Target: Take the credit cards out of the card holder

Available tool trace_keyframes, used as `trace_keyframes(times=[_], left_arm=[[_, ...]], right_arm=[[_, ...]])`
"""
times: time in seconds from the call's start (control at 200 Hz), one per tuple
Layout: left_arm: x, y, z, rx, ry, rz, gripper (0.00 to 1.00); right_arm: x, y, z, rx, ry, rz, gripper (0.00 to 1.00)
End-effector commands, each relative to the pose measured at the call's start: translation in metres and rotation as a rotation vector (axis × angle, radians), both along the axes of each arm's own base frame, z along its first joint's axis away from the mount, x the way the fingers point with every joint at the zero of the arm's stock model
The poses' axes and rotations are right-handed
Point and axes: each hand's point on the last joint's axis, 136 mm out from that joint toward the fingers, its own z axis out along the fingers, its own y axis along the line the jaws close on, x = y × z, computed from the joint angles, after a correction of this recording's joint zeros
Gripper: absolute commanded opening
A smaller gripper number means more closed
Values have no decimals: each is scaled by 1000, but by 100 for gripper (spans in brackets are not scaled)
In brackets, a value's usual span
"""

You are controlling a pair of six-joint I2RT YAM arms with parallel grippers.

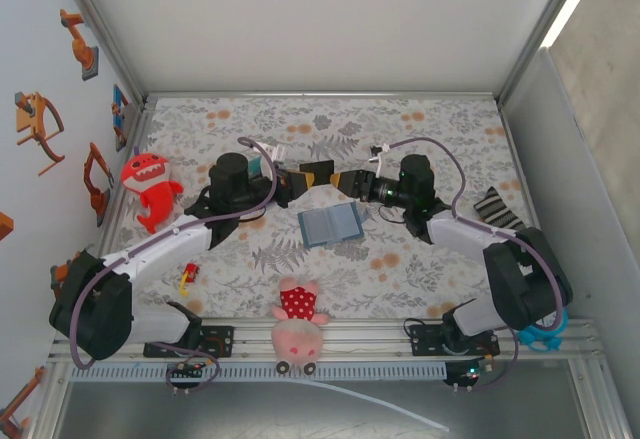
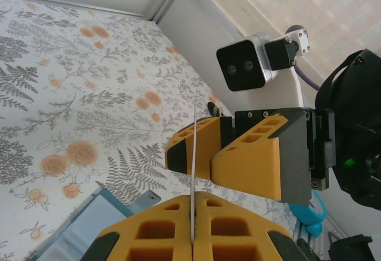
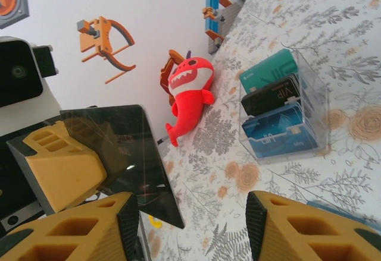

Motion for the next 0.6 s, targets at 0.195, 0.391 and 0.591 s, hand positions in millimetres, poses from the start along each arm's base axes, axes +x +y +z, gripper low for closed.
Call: trace_keyframes(times=[0.195,0.391,0.591], left_arm=[[-14,-12,21,-112,5,-113,0],[-15,-12,18,-110,21,-112,3],[-16,-2,28,-14,-54,-111,50]], right_arm=[[-7,9,50,132,-110,77,48],[-17,11,72,219,-145,142,5],[-21,11,68,210,-143,162,0]])
